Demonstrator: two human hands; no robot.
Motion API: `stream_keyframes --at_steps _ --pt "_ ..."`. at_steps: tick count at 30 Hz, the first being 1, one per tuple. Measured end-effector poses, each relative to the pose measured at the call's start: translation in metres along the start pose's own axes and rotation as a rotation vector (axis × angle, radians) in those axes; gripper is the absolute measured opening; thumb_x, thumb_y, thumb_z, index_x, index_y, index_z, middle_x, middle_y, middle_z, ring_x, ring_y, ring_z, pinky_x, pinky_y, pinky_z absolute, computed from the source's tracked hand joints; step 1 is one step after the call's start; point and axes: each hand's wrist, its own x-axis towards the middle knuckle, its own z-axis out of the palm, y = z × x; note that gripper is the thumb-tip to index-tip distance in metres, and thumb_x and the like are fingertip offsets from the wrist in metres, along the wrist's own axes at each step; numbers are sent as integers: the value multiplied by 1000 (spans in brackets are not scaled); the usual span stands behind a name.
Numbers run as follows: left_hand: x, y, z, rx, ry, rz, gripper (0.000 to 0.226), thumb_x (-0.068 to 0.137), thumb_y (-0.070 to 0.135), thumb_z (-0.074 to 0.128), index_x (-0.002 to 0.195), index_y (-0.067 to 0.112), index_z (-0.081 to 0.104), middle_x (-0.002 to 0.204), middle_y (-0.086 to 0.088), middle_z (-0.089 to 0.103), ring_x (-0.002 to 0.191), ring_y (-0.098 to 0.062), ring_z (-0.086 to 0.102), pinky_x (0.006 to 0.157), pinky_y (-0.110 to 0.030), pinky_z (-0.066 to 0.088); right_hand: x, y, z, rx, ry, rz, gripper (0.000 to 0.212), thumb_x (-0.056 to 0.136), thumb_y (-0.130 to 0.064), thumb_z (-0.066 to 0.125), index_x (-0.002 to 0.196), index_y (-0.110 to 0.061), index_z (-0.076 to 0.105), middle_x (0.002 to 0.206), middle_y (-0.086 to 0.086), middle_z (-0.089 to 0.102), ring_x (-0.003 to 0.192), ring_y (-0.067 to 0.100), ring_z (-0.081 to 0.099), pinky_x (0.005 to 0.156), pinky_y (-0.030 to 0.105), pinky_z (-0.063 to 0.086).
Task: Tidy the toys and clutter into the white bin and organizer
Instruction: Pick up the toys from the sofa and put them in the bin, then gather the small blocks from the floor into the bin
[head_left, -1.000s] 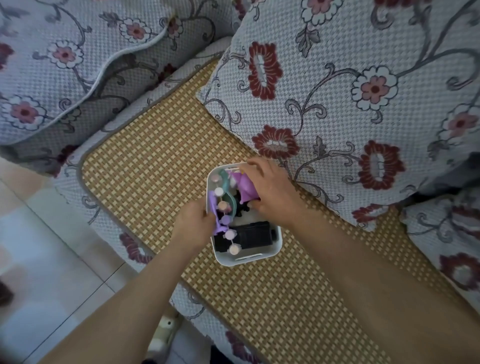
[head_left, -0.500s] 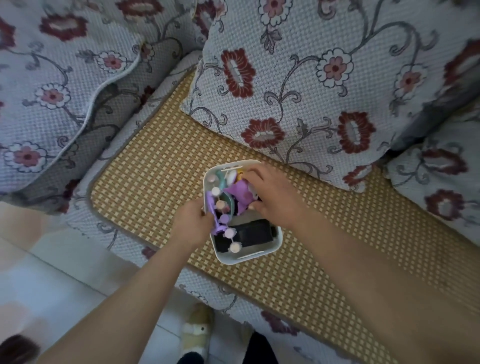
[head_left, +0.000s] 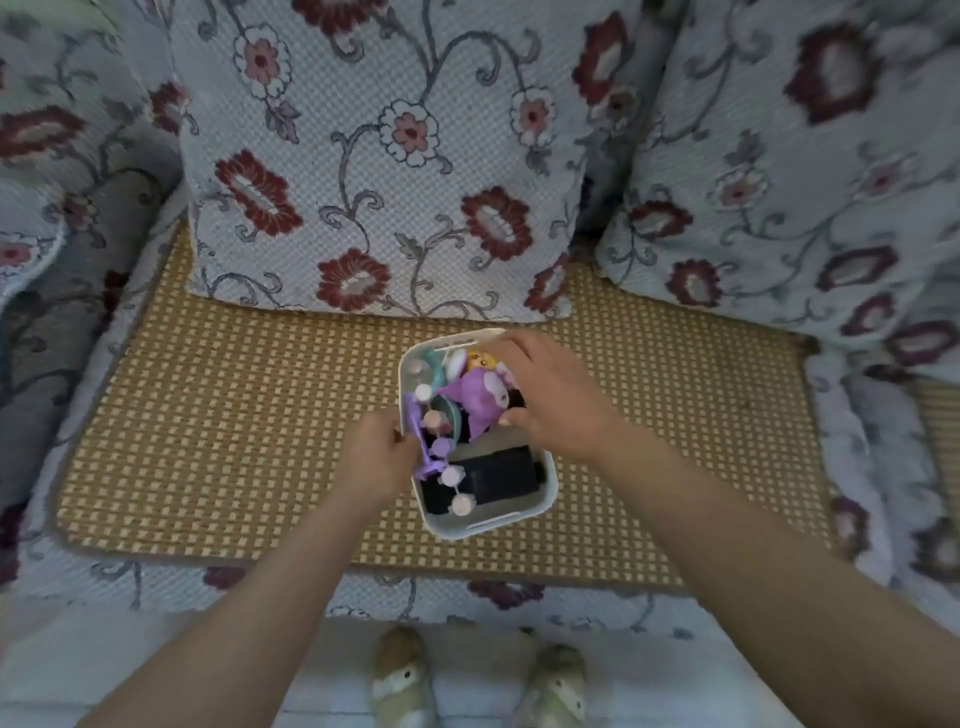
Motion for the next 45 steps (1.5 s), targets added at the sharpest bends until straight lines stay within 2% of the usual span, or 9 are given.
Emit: stream_keyframes --at_steps 5,14,19,25,28,33,35,37,45 --pt "-17 57 68 91 -130 95 33 81 0 51 52 15 46 50 -2 47 48 -17 39 47 -29 25 -97 59 -24 68 84 211 72 75 -27 76 138 -16 42 139 6 43 127 25 41 106 40 36" --pt "-94 172 230 190 -380 320 19 80 10 53 70 -1 64 67 -17 68 59 -25 57 55 -41 46 -328 163 -54 184 258 675 28 91 -16 56 118 -13 52 116 4 50 106 26 51 75 40 45" --pt "-157 246 327 225 -509 358 17 74 8 55 66 -5 63 67 -26 66 58 -22 57 59 -50 52 -461 206 -80 235 337 854 18 97 -17 45 112 -10 53 110 9 53 95 31 54 74 47 45" --pt "-249 322 438 280 -705 420 23 79 -7 52 67 7 66 60 -5 64 59 -25 61 52 -34 52 -604 236 -105 296 510 1133 9 95 -16 44 98 -13 52 96 7 58 88 33 56 73 43 45" --pt "-282 348 479 329 -787 435 29 81 -10 49 65 10 62 59 -4 60 51 -17 58 38 -19 47 -653 242 -109 371 567 1322 15 97 -21 40 102 -12 52 98 8 59 90 33 57 74 40 46" --pt "-323 394 552 436 -904 457 22 76 -2 49 69 9 66 68 -15 69 61 -31 69 59 -45 60 -734 255 -105 586 526 1576 27 99 -27 39 116 -9 51 111 10 59 100 29 55 75 32 39" --pt "-341 414 586 483 -946 509 19 75 -2 49 75 4 67 71 -17 69 63 -32 68 58 -41 60 -768 262 -103 719 537 1646 30 99 -31 38 117 -11 51 114 11 59 99 28 57 77 34 42" --pt "-361 436 620 532 -990 567 18 78 -5 48 76 0 65 71 -19 67 62 -31 67 53 -36 58 -798 271 -105 838 592 1683 29 99 -31 37 112 -10 53 107 11 60 91 28 60 77 37 45" --pt "-453 519 761 708 -1252 702 15 86 -3 50 77 2 62 80 -24 68 64 -36 70 60 -50 60 -906 304 -125 971 831 1903 21 92 -16 42 89 4 45 78 15 49 66 24 44 61 34 38"
